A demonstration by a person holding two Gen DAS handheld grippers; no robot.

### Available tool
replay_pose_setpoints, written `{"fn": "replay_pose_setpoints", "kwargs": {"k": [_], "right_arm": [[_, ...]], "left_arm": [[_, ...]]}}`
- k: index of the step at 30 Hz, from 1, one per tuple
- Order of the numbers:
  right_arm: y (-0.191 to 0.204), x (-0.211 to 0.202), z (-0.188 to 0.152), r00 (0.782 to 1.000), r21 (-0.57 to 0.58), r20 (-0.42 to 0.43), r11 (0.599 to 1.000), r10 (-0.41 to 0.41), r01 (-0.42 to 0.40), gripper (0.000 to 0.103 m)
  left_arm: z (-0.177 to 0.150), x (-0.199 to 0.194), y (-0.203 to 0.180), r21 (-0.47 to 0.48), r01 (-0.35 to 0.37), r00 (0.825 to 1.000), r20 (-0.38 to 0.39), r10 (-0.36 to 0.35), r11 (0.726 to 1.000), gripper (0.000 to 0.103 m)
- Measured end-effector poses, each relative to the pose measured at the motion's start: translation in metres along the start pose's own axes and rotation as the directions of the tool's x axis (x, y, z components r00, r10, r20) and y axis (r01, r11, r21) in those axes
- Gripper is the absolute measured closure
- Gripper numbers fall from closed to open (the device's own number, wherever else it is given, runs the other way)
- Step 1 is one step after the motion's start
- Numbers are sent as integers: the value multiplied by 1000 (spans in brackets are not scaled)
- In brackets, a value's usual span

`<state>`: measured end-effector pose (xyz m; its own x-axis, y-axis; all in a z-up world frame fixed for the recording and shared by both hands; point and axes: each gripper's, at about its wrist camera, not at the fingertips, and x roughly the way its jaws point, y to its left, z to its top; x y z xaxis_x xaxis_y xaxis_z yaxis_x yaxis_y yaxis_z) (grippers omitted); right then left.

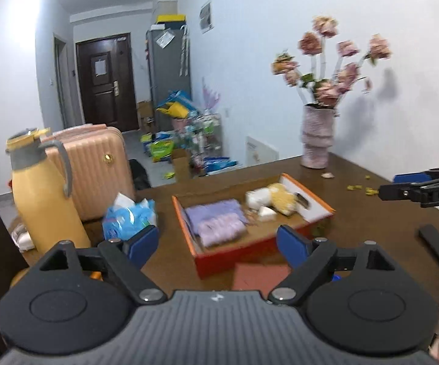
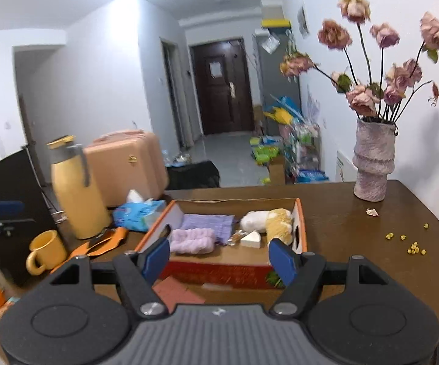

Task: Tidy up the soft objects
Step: 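Withdraw both grippers from the box toward the pink sponge block, then close both grippers on the pink sponge block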

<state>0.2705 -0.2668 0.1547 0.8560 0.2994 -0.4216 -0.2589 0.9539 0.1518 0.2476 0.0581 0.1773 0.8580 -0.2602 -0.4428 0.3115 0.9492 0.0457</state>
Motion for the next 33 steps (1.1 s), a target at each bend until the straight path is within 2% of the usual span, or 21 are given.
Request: {"fn": "replay_pose_setpoints", "kwargs": {"k": [3,6,8,10,12,14,17,23,26,30,33], "right_arm": [[15,-36,-47,999,-28,34,999,36,-35,29],[28,-71,-102,995,-51,66,996,74,-70,22],[36,-87,-134,994,-46,66,995,91,-88,22],[39,-100,-163,992,-13,56,993,117,-117,22],[40,-109,-184,991,45,46,990,129,-131,22],[42,-113,-196,991,68,24,989,129,-130,22],[46,-110,-201,993,54,4,991,119,-119,22],[42,-97,-202,993,102,19,988,116,-117,22],[36,-86,-198,992,136,13,983,122,-122,22],[29,-57,-190,995,144,-13,985,95,-92,22],[27,-26,-175,995,150,-20,984,98,-94,24]], "left_arm": [[-53,-35,-11,-16,21,999,34,-20,1000,14],[-108,-67,-22,-43,7,999,44,-5,999,14],[-145,-89,-30,-78,9,998,65,-4,997,13],[-171,-103,-32,-157,-3,998,62,13,988,13],[-191,-113,-30,-230,20,999,49,-9,973,13],[-195,-113,-27,-228,27,999,28,-21,973,13],[-187,-109,-29,-197,-9,999,36,17,980,13],[-180,-99,-28,-230,70,996,64,-57,971,13],[-178,-89,-23,-215,32,998,53,-21,976,13],[-162,-53,-11,-185,7,1000,13,-5,983,13],[-141,-12,1,-137,57,998,6,-57,989,13]]}}
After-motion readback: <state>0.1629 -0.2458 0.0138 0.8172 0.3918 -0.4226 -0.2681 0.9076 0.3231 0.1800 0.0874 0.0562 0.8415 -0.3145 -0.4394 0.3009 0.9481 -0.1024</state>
